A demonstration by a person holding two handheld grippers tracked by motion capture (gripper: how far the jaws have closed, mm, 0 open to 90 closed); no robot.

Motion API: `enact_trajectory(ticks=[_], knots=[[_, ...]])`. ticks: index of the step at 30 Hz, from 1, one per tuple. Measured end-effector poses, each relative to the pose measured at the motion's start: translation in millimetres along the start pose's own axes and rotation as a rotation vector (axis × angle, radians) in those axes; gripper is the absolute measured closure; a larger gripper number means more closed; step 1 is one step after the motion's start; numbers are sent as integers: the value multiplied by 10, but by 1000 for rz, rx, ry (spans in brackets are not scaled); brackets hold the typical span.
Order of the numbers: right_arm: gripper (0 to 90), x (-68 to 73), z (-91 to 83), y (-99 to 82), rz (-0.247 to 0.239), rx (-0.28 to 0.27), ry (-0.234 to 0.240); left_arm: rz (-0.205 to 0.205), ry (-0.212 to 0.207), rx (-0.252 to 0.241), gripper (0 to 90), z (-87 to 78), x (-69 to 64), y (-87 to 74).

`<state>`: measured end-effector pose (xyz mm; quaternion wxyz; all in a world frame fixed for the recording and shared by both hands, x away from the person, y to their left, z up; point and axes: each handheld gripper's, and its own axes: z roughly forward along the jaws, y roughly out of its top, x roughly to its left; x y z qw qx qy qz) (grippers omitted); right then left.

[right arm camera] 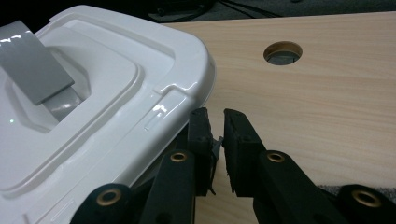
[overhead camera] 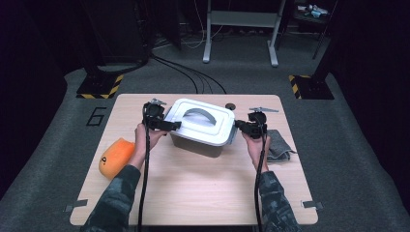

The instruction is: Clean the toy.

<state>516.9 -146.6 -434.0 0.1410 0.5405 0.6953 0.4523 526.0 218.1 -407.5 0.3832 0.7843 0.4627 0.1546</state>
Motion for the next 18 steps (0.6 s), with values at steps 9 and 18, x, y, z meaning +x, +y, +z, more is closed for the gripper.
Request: enact_trajectory(ticks=[9, 18], knots=[[801, 76, -119, -155, 7, -18, 37, 3, 32, 13, 120, -40, 30, -7], [490, 37, -273, -120, -60, -24, 44, 22, 43, -8, 104, -175, -63, -67]])
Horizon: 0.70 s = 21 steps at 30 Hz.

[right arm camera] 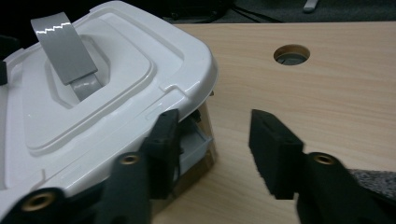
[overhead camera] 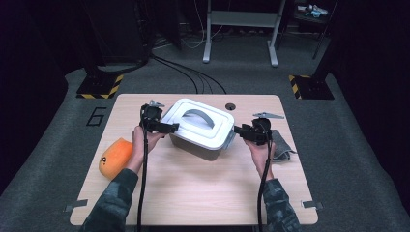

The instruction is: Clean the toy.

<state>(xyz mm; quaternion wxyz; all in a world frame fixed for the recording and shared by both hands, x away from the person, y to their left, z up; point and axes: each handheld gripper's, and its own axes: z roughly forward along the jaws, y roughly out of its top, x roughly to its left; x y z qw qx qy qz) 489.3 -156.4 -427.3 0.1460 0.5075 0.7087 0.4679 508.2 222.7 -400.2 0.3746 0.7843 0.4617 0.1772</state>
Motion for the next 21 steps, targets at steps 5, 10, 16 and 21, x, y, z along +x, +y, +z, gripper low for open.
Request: enact_trajectory(ticks=[5, 10, 16, 21], knots=[[325, 106, -71, 90, -102, 19, 23, 9, 5, -29, 103, -179, -25, -30], [296, 295, -27, 196, -174, 39, 45, 37, 3, -59, 103, -342, -149, -114], [296, 520, 134, 292, -255, 77, 83, 62, -39, -71, 103, -387, -331, -318], [367, 615, 296, 344, -280, 103, 102, 89, -54, -60, 103, -344, -449, -583]])
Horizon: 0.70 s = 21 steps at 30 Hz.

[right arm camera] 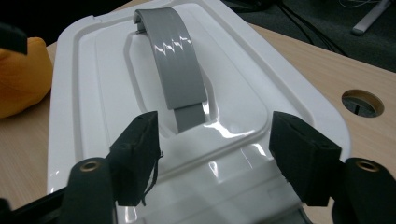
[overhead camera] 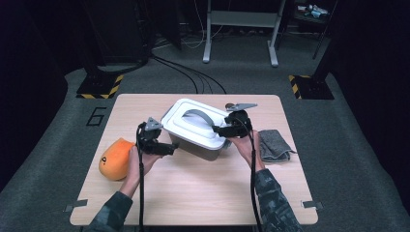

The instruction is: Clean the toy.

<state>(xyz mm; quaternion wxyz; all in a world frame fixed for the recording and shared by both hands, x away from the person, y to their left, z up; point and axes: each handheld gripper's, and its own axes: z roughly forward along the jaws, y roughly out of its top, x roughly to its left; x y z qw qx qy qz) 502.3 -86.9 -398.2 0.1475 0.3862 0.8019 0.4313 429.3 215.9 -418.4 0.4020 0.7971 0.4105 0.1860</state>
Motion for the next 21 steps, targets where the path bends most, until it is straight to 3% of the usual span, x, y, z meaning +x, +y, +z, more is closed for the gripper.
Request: enact_trajectory(ticks=[3, 9, 12, 13, 15, 21], knots=[[444, 32, 71, 53, -25, 8, -7, 5, -12, 16, 103, 42, -56, -186], [505, 55, 174, 135, -55, 20, 15, 19, -5, 34, 103, 81, -168, -646], [647, 95, 207, 151, -72, 16, 24, 22, 3, 41, 103, 83, -210, -849], [648, 119, 218, 151, -73, 28, 14, 32, 12, 41, 103, 78, -210, -889], [653, 151, 216, 147, -80, 32, 12, 13, 22, 27, 103, 58, -212, -1016], [655, 249, 215, 148, -46, 37, -10, 7, 36, 37, 103, 16, -191, -1203]])
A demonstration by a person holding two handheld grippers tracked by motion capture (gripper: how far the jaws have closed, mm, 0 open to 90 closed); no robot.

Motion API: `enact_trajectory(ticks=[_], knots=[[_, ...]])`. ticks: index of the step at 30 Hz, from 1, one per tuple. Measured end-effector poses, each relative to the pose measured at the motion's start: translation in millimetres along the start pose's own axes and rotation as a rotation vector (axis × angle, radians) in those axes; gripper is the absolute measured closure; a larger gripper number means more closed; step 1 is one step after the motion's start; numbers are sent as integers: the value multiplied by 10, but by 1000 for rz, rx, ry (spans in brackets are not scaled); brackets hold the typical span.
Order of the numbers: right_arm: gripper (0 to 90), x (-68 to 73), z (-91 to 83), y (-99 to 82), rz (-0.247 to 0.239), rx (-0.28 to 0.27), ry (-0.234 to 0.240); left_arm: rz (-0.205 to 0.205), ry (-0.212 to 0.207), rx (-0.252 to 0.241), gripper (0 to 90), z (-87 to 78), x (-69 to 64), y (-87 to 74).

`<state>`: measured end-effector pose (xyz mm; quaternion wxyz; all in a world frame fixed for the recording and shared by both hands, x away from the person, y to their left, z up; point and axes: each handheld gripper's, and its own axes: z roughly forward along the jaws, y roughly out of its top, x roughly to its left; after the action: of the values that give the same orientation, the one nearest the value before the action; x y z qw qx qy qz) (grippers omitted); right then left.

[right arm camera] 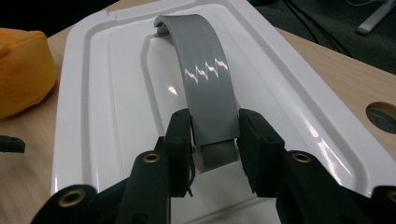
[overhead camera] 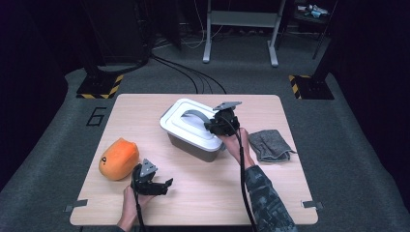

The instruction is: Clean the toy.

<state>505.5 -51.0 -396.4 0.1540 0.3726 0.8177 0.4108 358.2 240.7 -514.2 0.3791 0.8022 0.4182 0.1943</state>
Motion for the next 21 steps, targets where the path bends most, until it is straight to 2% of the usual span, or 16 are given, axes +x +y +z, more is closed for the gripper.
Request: enact_trajectory(ticks=[2, 8, 12, 15, 16, 18, 20, 21], knots=[[655, 65, 3, 4, 10, 3, -17, 12, 12, 7, 103, 3, -6, -39], [657, 239, 12, 4, 43, 7, -55, 5, 7, 25, 104, 29, 5, -137], [655, 336, 10, -12, 83, -4, -66, 10, 11, 25, 103, 33, 6, -161], [655, 389, 11, -20, 88, -10, -59, 12, 6, 38, 104, 42, 10, -158], [648, 403, 7, -17, 75, -2, -52, 10, 13, 34, 104, 50, 5, -160], [618, 401, 3, -3, 53, 1, -37, 23, 5, 61, 104, 50, 8, -157], [572, 376, 4, 26, 9, -3, -28, 20, 2, 60, 104, 49, 11, -159], [562, 377, 1, 48, -7, -11, -8, 19, 2, 60, 104, 49, 11, -160]])
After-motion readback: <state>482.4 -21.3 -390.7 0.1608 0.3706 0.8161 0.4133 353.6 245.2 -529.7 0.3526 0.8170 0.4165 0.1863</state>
